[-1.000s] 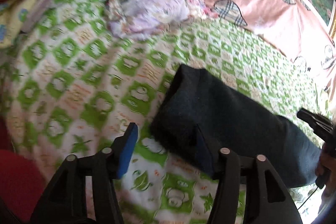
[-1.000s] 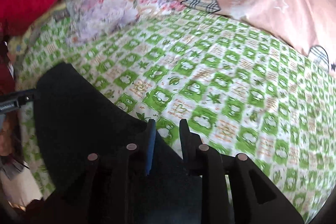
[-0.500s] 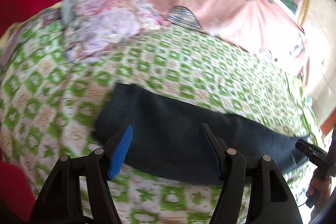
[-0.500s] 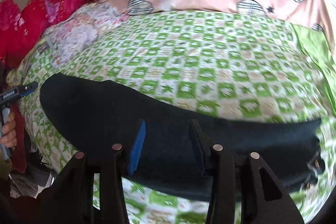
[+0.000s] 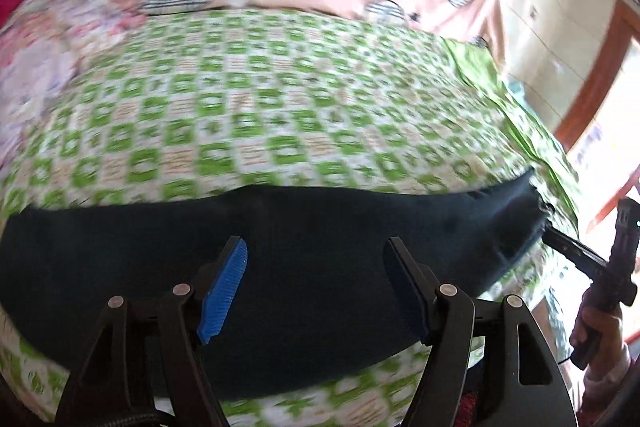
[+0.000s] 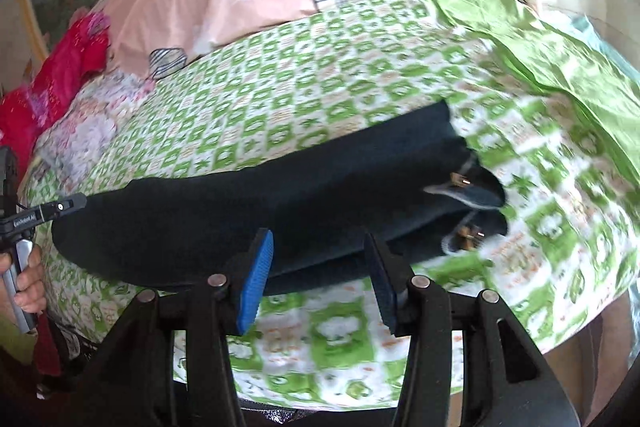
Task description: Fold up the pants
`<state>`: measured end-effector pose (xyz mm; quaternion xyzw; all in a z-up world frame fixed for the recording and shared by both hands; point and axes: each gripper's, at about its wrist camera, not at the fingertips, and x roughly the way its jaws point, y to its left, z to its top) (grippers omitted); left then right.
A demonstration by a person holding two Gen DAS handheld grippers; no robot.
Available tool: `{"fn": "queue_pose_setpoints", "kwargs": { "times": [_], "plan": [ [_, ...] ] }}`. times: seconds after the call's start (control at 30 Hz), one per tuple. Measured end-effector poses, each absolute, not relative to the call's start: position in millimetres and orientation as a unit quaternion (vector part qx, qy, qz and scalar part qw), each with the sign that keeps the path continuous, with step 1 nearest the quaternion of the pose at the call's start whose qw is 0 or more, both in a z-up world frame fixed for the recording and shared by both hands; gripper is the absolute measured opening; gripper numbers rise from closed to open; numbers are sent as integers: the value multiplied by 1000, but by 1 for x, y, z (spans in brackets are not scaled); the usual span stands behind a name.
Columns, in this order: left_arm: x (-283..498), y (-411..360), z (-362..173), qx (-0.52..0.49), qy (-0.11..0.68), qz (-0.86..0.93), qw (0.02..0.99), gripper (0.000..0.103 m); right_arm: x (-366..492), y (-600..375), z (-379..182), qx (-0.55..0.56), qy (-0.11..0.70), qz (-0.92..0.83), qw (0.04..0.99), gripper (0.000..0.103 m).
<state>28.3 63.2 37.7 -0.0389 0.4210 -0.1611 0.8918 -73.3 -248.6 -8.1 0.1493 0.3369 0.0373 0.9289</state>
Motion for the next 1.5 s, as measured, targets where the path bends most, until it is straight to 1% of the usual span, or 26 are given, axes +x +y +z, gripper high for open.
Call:
{"fn": "queue_pose_setpoints", "kwargs": {
  "times": [0.3,0.53,0.63,0.67,0.73,0.77,0.8,0.87,0.9,0.93,1.03,1.13,1.2,1.23,1.27,1.3,1.33,1.37,1.4,1.5],
  "plan": [
    [74,-71,33,70,453,-308,834,71,-70,-289,-19,226,320,14,920,49],
    [110,-154,14,111,483,-382,780,71,-62,-311,-29,290,306,24,907,49],
    [124,-180,5,117,499,-401,759,69,-59,-318,-35,320,300,31,898,49],
    [126,-184,4,118,502,-403,756,67,-58,-319,-37,327,299,33,896,49],
    [131,-196,-2,122,513,-407,746,59,-58,-322,-41,335,296,34,894,44],
    [133,-202,-5,124,518,-412,739,47,-58,-323,-41,334,294,33,895,36],
    [133,-207,-8,128,522,-415,734,30,-59,-324,-41,333,293,33,896,24],
    [132,-216,-10,141,525,-417,729,16,-62,-326,-39,332,289,34,897,8],
    [130,-219,-9,148,522,-419,728,11,-67,-329,-37,333,283,36,899,7],
    [127,-222,-7,153,517,-423,728,9,-71,-332,-34,334,279,38,900,7],
    [115,-227,2,171,499,-440,727,9,-81,-336,-30,328,275,35,903,7],
    [113,-230,-2,186,499,-436,726,11,-77,-332,-38,312,304,33,900,6],
    [117,-231,-7,193,501,-421,731,22,-75,-329,-43,304,313,19,899,8],
    [119,-231,-9,191,503,-418,732,23,-76,-330,-44,313,312,19,897,10],
    [121,-231,-8,186,505,-416,733,25,-77,-331,-43,319,310,17,895,14],
    [123,-231,-6,183,504,-415,735,30,-80,-333,-41,320,306,11,896,24],
    [124,-231,-4,182,502,-416,736,33,-84,-335,-40,320,302,4,898,32],
    [124,-231,-1,182,498,-417,738,40,-88,-337,-39,320,297,-5,900,49],
    [124,-232,3,184,493,-418,741,45,-91,-339,-39,323,294,-8,899,56],
    [127,-239,8,185,490,-427,737,47,-93,-340,-45,342,295,8,892,56]
  ]
}}
